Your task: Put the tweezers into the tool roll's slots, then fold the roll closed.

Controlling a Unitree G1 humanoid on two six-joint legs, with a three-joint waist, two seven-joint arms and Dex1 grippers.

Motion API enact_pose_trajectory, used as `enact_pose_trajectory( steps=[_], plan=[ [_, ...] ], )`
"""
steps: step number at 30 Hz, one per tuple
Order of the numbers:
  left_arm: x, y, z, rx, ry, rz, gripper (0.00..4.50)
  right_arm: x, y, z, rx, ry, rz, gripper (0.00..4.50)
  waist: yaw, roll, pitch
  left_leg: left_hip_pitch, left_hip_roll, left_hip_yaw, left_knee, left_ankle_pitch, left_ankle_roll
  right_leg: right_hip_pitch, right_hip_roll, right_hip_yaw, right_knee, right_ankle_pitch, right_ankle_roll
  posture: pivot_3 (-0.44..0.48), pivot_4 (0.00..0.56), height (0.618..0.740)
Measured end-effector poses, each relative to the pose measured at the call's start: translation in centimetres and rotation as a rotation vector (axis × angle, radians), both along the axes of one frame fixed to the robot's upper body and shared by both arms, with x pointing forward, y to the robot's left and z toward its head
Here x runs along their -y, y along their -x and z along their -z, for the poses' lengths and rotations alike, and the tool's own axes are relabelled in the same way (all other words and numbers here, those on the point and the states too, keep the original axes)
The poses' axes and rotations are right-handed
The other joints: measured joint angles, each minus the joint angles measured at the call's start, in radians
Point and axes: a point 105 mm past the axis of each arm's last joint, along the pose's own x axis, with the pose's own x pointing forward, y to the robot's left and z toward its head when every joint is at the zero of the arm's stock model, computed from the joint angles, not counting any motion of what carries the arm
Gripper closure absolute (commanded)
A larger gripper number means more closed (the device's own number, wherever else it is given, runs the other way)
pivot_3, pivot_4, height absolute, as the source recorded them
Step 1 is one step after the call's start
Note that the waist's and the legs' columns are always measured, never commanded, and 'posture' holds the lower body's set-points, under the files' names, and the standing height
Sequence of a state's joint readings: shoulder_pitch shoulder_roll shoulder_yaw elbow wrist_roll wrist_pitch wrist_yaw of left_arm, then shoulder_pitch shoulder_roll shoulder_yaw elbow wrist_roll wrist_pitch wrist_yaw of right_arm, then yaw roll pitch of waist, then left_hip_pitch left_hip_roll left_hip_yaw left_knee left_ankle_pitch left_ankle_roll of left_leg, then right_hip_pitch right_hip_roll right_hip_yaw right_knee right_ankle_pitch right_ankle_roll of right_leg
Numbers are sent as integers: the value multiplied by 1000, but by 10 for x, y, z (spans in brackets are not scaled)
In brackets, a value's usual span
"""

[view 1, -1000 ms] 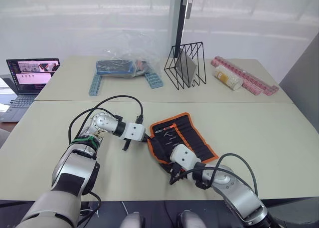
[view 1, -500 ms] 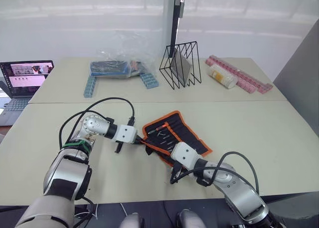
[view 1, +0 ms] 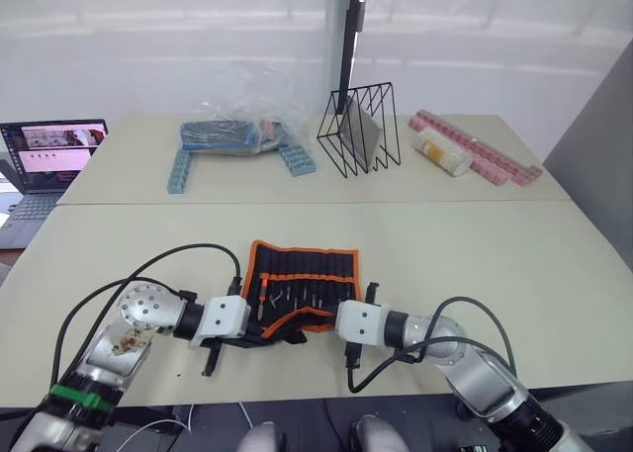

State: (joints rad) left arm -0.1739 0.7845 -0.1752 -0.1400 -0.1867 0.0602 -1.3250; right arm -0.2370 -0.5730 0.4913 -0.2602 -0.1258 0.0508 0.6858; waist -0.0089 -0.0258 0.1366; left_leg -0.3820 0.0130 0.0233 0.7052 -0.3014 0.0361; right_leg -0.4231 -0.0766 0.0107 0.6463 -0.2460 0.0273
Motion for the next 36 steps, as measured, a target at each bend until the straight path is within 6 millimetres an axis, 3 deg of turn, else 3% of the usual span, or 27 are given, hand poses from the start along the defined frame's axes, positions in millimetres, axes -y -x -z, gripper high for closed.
enact_pose_trajectory(
  steps=[6, 21, 31, 36],
  plan=[
    [4, 2, 1, -38, 1, -118, 4500, 6, -3, -1, -3, 0, -19, 4458, 6, 0, 0, 2, 0, 2, 0, 0, 0, 0, 1, 1, 1, 0, 0, 0, 150, 722],
    [-9, 6, 7, -73, 39, -259, 4500, 7, 2, -1, -113, -51, -56, 4458, 10, 0, 0, 2, 0, 2, -1, 0, 0, 0, 0, 2, 1, 0, -1, 0, 150, 722],
    [-9, 9, 8, -66, 50, -316, 4500, 24, -4, 1, -140, -57, 29, 1203, 12, 0, 0, 3, 0, 3, -1, 0, 0, 0, 0, 2, 1, 0, -1, 0, 150, 722],
    [-8, 7, 6, -78, 50, -324, 4500, 24, 0, -5, -170, -101, 25, 1203, 16, 0, 0, 2, 0, 3, -1, 0, 0, 0, 0, 2, 1, 0, -1, 0, 150, 722]
  ],
)
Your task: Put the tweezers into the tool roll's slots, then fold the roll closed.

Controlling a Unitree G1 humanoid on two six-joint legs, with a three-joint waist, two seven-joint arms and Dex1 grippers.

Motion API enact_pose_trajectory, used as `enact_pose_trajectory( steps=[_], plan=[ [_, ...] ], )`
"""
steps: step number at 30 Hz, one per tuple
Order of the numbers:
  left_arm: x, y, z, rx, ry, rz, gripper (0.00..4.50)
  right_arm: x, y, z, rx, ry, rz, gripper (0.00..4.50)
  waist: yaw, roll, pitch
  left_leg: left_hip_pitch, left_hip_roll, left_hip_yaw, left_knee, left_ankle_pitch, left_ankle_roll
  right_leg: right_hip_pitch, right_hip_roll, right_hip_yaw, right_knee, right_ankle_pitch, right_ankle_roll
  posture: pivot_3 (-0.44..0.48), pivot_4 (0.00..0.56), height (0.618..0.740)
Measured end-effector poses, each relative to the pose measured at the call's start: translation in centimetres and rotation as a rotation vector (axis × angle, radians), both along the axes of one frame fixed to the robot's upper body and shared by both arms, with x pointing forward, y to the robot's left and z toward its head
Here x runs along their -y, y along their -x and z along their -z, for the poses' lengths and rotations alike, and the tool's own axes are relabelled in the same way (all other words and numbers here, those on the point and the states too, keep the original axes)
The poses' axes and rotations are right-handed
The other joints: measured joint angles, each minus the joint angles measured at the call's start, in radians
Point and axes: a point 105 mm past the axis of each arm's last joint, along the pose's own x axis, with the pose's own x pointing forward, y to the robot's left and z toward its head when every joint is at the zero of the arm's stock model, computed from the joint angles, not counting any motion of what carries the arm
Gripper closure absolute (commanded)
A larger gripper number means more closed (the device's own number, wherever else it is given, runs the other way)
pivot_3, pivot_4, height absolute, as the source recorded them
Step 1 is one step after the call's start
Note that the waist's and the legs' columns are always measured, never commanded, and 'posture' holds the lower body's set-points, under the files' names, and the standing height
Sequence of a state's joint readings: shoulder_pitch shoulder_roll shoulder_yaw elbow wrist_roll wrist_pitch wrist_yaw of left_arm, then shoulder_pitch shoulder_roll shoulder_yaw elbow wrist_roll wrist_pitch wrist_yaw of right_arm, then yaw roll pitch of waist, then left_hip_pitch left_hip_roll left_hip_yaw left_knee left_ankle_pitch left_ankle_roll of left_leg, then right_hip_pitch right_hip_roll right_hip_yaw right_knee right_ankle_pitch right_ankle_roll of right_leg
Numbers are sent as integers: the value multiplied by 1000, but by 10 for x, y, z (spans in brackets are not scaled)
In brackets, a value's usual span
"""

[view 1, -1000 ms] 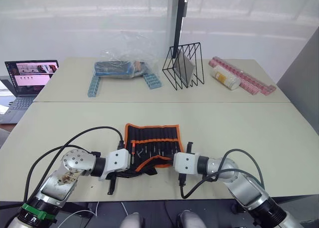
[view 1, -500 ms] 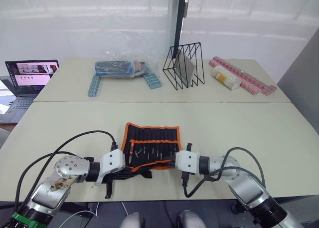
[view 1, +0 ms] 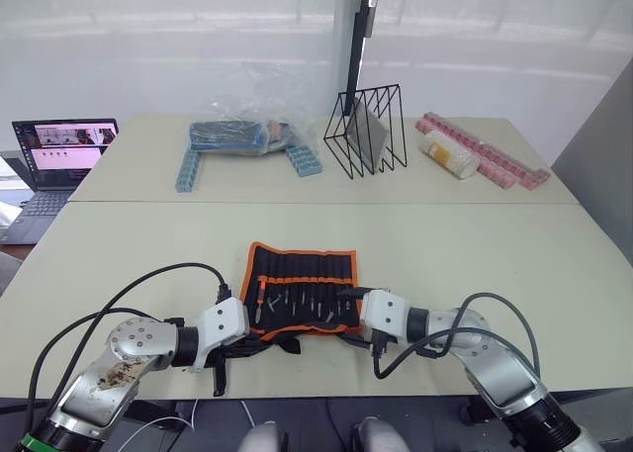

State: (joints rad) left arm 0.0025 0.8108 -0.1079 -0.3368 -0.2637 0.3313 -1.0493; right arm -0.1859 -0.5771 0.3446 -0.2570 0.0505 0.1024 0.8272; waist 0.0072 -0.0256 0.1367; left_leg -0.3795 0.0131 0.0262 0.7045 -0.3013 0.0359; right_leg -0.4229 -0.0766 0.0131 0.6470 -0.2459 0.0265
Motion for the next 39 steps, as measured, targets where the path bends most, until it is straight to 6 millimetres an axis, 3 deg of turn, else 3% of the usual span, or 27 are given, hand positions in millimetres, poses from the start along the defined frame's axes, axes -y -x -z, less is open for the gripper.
enact_pose_trajectory(
  steps=[8, 14, 17, 24, 30, 35, 39],
  plan=[
    [3, -10, -14, -25, 59, -11, 4500, -9, 8, -10, -17, -35, -31, 1203, 3, 0, 0, 0, 0, 0, 0, 0, 0, 0, 0, 0, 0, 0, 0, 0, 150, 722],
    [1, -13, -11, -51, 59, -24, 4500, -19, 17, -24, -101, -153, -33, 1203, 3, 0, 0, 0, 0, 0, 0, 0, 0, 0, 0, 0, 0, 0, 0, 0, 150, 722],
    [2, -14, -9, -65, 71, -29, 4500, -19, 19, -32, -114, -183, -33, 1997, 4, 0, 0, 0, 0, 0, 0, 0, 0, 0, 0, 0, 0, 0, 0, 0, 150, 722],
    [3, -18, -9, -83, 89, -46, 4500, -24, 35, -37, -168, -225, -121, 4367, 4, 0, 0, 0, 0, 0, 0, 0, 0, 0, 0, 0, 0, 0, 0, 0, 150, 722],
    [4, -19, -8, -84, 98, -51, 4500, -34, 47, -29, -219, -197, -188, 4441, 4, 0, 0, 0, 0, 0, 0, 0, 0, 0, 0, 0, 0, 0, 0, 0, 150, 722],
    [4, -18, -8, -80, 95, -53, 4500, -34, 38, -11, -243, -150, -129, 4441, 4, 0, 0, 0, 0, 0, 0, 0, 0, 0, 0, 0, 0, 0, 0, 0, 150, 722],
    [3, -18, -9, -74, 83, -50, 4500, -37, 28, -10, -224, -160, -94, 4441, 3, 0, 0, 0, 0, 0, 0, 0, 0, 0, 0, 0, 0, 0, 0, 0, 150, 722]
  ],
)
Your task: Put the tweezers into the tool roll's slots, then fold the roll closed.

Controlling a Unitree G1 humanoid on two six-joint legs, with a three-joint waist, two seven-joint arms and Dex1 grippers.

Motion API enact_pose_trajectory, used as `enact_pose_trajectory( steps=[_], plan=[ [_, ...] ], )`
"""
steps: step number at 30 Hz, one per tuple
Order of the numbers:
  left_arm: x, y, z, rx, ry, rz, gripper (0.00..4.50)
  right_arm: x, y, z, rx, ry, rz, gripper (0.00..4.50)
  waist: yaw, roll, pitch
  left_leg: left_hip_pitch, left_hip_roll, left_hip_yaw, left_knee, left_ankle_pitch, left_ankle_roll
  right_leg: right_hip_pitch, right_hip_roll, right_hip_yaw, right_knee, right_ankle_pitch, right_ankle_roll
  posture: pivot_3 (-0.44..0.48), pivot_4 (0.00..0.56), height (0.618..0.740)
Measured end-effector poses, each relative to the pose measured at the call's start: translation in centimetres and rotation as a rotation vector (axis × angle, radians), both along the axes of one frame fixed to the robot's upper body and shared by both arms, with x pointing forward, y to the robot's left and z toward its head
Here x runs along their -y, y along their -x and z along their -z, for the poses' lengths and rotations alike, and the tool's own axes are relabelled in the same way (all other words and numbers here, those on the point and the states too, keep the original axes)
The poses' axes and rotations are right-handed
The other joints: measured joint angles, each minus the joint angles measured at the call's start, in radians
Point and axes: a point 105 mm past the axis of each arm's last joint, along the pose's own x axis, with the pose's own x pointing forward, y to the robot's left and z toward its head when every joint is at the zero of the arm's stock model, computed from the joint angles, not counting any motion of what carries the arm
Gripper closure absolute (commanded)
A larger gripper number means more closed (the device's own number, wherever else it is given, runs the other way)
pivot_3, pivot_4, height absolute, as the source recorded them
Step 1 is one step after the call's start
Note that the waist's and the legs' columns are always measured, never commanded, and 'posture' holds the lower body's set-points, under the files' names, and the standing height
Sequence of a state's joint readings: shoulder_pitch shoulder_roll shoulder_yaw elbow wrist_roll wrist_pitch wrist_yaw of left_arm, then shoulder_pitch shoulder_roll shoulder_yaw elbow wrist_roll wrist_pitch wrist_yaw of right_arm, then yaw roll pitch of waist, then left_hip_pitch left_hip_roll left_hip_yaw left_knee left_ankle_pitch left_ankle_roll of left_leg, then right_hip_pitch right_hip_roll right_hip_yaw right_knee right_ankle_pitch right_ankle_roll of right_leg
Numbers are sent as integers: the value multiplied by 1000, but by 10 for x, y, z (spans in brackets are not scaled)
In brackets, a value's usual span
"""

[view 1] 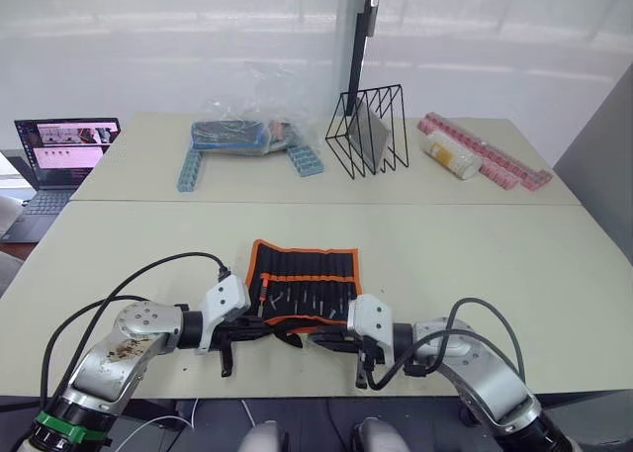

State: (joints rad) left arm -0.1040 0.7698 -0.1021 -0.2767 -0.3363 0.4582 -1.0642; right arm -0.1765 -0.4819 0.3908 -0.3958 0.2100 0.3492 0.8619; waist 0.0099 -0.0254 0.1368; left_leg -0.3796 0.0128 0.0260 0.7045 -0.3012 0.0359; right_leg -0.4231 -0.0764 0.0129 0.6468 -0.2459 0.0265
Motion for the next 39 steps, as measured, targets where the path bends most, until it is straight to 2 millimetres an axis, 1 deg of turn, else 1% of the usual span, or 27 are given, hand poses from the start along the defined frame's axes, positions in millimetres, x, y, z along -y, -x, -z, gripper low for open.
enact_pose_trajectory(
  steps=[4, 9, 15, 18, 22, 26, 29, 32, 35, 37, 39],
  plan=[
    [-1, 0, 0, 2, -7, -1, 4500, 3, -4, 5, 0, 16, 14, 4441, 1, 0, 0, 0, 0, 0, 0, 0, 0, 0, 0, 0, 0, 0, 0, 0, 150, 722],
    [-3, -3, -4, 39, -11, -14, 2962, 3, -4, 6, 3, 20, 8, 4500, 1, 0, 0, 0, 0, 0, 0, 0, 0, 0, 0, 0, 0, 0, 0, 0, 150, 722],
    [-8, -5, -13, 79, 0, -26, 903, 2, -4, 6, 4, 16, 6, 4500, 0, 0, 0, 0, 0, 0, 0, 0, 0, 0, 0, 0, 0, 0, 0, 0, 150, 722],
    [-10, -2, -19, 95, 19, -35, 40, 2, -5, 8, -1, 17, 10, 4500, -1, 0, 0, 0, 0, 0, 0, 0, 0, 0, 0, 0, 0, 0, 0, 0, 150, 722],
    [-17, -1, -29, 122, 33, -60, 40, 0, -8, 7, 3, 9, 14, 4500, -1, 0, 0, 0, 0, 0, 0, 0, 0, 0, 0, 0, 0, 0, 0, 0, 150, 722],
    [-22, 3, -34, 112, 74, -88, 40, -1, -15, 6, 10, 11, 27, 4500, 0, 0, 0, 0, 0, -1, 0, 0, 0, 0, -1, 0, 0, 0, 0, 0, 150, 722],
    [-22, 7, -41, 122, 111, -88, 40, -2, -23, 4, 16, 5, 51, 4500, -1, 0, 0, 0, 0, 0, 0, 0, 0, 0, -1, 0, 0, 0, 0, 0, 150, 722],
    [-19, 10, -43, 107, 138, -79, 40, -3, -31, 3, 12, 10, 82, 4500, -1, 0, 0, 0, 0, -1, 0, 0, 0, 0, -1, 0, 0, 0, 0, 0, 150, 722],
    [-17, 12, -43, 103, 143, -74, 823, 4, -40, 16, -14, 61, 130, 4500, 0, 0, 0, 0, 0, 0, 0, 0, 0, 0, -1, 0, 0, 0, 0, 0, 150, 722],
    [-17, 13, -42, 99, 146, -78, 1514, 5, -43, 21, -29, 68, 151, 4500, -2, 0, 0, 0, 0, 0, -1, 0, 0, 0, -1, 0, 0, 0, 0, 0, 150, 722],
    [-16, 13, -42, 95, 166, -77, 2231, 3, -43, 22, -34, 60, 156, 4500, -3, 0, 0, 0, 0, 0, -1, 0, -1, 0, -1, 0, 0, 0, 0, 0, 150, 722]
  ],
)
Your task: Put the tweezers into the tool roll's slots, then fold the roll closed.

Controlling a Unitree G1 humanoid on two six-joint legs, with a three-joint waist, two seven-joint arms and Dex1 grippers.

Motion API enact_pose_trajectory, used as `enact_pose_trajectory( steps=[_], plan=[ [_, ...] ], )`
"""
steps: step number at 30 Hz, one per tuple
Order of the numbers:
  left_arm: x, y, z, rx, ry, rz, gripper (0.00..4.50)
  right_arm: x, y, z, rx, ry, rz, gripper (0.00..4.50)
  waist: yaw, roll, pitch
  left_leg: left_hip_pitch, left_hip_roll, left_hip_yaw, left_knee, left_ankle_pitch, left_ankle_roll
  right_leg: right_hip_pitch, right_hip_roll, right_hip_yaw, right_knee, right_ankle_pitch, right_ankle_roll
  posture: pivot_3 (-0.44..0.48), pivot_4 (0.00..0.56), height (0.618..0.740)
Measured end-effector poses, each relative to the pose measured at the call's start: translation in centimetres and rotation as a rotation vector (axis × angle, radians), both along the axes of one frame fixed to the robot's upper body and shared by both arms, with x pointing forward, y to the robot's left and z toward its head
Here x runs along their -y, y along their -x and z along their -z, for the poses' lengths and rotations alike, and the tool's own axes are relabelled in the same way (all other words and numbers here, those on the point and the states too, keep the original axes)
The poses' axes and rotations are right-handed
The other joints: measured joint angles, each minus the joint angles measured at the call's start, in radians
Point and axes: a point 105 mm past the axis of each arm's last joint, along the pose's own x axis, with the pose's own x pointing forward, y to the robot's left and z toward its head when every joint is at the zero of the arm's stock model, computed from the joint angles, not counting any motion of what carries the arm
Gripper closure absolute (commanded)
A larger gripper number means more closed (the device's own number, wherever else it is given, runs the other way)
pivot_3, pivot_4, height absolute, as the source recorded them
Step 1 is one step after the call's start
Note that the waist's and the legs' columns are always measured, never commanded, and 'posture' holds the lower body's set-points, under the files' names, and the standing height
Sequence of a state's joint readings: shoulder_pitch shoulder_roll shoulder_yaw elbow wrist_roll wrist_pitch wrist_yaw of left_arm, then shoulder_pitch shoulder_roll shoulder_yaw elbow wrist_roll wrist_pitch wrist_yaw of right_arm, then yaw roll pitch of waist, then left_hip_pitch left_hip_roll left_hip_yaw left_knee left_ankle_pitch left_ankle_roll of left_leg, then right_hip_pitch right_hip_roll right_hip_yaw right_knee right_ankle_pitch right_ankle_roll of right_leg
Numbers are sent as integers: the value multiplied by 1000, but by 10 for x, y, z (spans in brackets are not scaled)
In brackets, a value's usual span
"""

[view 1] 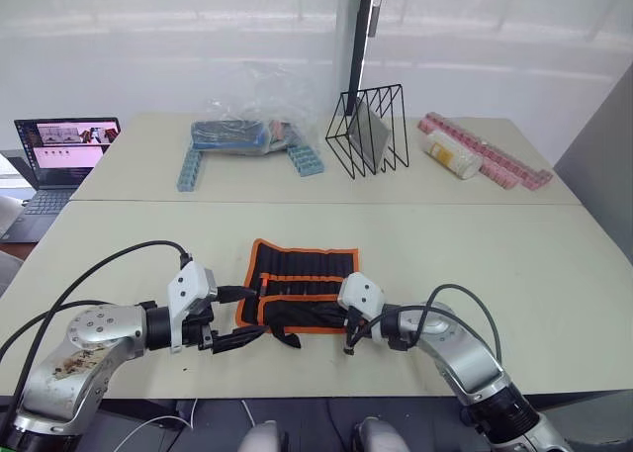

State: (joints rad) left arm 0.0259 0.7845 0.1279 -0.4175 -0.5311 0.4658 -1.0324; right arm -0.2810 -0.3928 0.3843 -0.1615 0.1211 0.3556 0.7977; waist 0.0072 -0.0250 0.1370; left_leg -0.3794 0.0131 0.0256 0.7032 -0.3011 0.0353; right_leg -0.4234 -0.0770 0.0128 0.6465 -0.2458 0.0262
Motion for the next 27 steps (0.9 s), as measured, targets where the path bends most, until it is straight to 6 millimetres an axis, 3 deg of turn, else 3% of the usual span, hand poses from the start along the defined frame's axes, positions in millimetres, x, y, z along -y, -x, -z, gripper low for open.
enact_pose_trajectory(
  steps=[7, 13, 21, 27],
  plan=[
    [13, 0, 10, -67, 103, 13, 4439, -4, -2, 2, -21, -13, 22, 4500, 1, 0, 0, 0, 0, 0, 0, 0, 0, 0, 0, 0, 0, 0, 0, 0, 150, 722],
    [32, -18, 16, -46, 112, -5, 4439, -2, -3, 4, -19, 5, 27, 4500, 4, 0, 0, 0, -1, 0, 0, 0, 0, 1, -1, 0, 0, 0, 0, 0, 150, 722],
    [45, -34, 56, -87, -1, -82, 4439, 2, -2, 5, -18, 32, 37, 4500, 5, 0, 0, 0, -1, 0, 0, 0, 0, 1, -1, 0, 0, 0, 0, 0, 150, 722],
    [47, -36, 56, -55, -70, -78, 4439, 5, -1, 5, -13, 52, 36, 4500, 4, 0, -1, 4, -1, 0, -1, 0, 0, 4, -1, 0, 0, 0, 0, 0, 150, 722]
  ],
)
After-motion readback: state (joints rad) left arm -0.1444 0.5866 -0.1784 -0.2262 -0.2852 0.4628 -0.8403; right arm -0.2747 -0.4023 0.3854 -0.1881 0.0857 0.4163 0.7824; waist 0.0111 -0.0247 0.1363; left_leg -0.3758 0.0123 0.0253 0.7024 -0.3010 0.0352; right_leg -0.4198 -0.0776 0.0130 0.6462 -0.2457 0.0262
